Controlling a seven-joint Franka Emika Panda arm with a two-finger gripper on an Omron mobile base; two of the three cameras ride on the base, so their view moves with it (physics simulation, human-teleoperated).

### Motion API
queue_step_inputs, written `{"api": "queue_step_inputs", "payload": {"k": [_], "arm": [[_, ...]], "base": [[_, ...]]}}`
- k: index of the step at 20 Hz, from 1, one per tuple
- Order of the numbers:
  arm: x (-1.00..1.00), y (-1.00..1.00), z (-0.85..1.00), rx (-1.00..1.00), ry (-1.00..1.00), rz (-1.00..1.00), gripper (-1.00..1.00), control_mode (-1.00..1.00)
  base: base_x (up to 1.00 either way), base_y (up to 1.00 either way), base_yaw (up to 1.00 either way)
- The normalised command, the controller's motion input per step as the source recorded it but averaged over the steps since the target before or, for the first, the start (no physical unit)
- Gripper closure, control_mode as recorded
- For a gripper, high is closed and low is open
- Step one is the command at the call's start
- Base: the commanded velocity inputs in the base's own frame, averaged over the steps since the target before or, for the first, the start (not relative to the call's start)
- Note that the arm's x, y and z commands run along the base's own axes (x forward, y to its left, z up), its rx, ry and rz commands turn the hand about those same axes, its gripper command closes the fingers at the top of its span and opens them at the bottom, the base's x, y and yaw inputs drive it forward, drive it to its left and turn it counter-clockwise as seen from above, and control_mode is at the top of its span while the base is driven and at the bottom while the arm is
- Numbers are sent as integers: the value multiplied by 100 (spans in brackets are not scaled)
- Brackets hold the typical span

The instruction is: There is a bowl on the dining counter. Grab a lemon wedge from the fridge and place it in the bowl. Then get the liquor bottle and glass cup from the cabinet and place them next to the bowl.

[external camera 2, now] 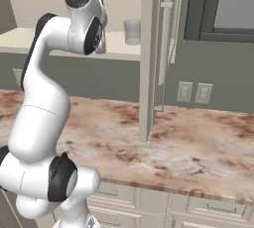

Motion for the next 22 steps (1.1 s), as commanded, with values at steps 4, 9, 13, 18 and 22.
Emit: {"api": "queue_step_inputs", "payload": {"k": [4, 9, 13, 18, 22], "arm": [[25, -5, 0, 0, 0, -1, -100, -100], [26, -6, 0, 0, 0, 0, -100, -100], [23, -15, 0, 0, 0, 0, -100, -100], [29, -19, 0, 0, 0, 0, -100, -100], [33, -19, 0, 0, 0, 0, -100, -100]], "base": [[0, 0, 0], [0, 0, 0], [0, 0, 0], [0, 0, 0], [0, 0, 0]]}}
